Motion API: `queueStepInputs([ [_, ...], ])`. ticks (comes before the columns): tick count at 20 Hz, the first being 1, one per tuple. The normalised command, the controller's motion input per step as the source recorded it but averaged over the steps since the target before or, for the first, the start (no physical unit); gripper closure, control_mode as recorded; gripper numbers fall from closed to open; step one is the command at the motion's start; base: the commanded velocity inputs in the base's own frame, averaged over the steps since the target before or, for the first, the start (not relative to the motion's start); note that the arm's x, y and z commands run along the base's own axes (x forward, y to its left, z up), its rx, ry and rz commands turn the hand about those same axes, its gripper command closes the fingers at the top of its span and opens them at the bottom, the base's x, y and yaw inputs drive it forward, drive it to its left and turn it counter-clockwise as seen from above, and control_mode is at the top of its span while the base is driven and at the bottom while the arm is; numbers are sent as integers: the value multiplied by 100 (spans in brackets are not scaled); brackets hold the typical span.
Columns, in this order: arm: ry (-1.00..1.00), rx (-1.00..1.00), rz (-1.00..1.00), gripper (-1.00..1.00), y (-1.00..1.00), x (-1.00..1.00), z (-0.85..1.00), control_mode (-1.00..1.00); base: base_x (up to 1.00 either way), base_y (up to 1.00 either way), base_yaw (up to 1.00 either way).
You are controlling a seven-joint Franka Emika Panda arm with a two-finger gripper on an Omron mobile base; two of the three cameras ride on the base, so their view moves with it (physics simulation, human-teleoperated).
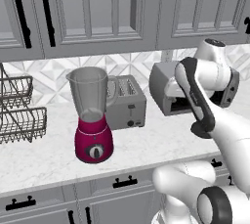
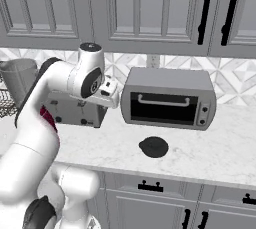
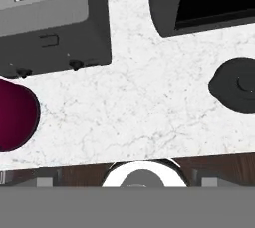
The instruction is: Close the lid blender by securely placing the lid on top.
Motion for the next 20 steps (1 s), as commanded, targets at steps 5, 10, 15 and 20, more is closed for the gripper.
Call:
queueStepInputs([
  [5,17,16,-18,-100,-99,-25,-63,-100,0,0,0],
  [10,21,2,-15,-100,-55,10,-37,-100,0,0,0],
  [15,16,0,0,-100,-34,10,-13,-100,0,0,0],
  [20,1,-2,0,-100,-47,16,-29,-100,0,0,0],
])
